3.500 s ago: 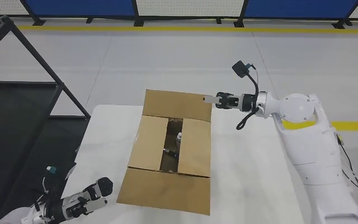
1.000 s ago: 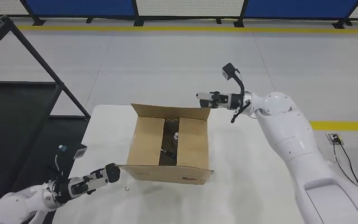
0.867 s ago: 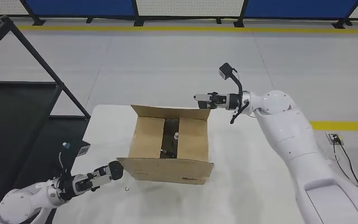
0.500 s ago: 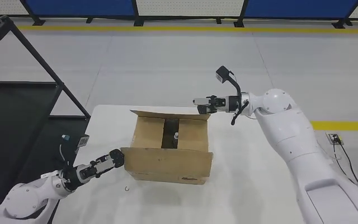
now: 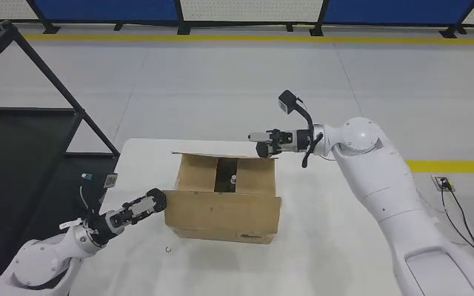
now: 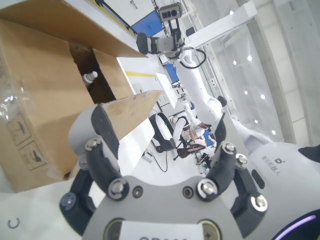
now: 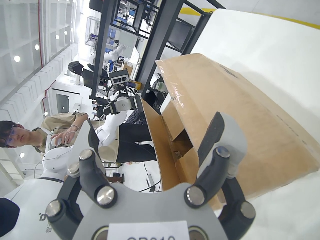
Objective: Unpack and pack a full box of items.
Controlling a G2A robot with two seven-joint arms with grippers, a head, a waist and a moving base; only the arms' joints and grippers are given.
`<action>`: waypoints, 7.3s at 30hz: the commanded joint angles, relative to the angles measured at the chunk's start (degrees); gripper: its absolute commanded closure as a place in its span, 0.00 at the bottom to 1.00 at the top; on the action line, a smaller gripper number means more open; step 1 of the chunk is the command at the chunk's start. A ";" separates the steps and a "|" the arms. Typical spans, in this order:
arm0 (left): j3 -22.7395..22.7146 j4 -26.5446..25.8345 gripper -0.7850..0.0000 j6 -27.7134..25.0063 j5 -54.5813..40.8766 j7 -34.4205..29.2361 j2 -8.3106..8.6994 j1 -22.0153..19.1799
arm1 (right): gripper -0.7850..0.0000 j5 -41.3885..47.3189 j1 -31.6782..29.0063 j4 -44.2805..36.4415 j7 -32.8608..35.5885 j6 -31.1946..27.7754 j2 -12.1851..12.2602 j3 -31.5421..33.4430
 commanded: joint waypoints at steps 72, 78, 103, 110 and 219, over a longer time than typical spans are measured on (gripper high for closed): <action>-14.81 12.70 0.00 -1.79 -10.32 6.99 -4.28 7.27 | 0.00 2.00 -23.26 -21.69 -9.44 15.02 4.65 5.58; -15.38 13.90 0.00 -1.22 -11.35 5.28 -4.40 6.52 | 0.00 2.47 -23.28 -20.94 -9.09 14.86 4.65 5.29; -12.88 12.78 0.00 -0.29 -4.92 10.37 -5.03 7.99 | 0.00 2.93 -22.97 -22.14 -9.58 14.00 4.49 4.88; -6.81 12.96 0.00 2.72 -3.39 12.83 -6.30 9.62 | 0.00 2.93 -22.97 -22.14 -9.58 14.00 4.49 4.88; -10.58 -0.94 0.00 0.60 -8.62 29.96 -15.49 1.10 | 0.00 3.76 -26.11 -24.33 -13.17 14.12 5.12 7.20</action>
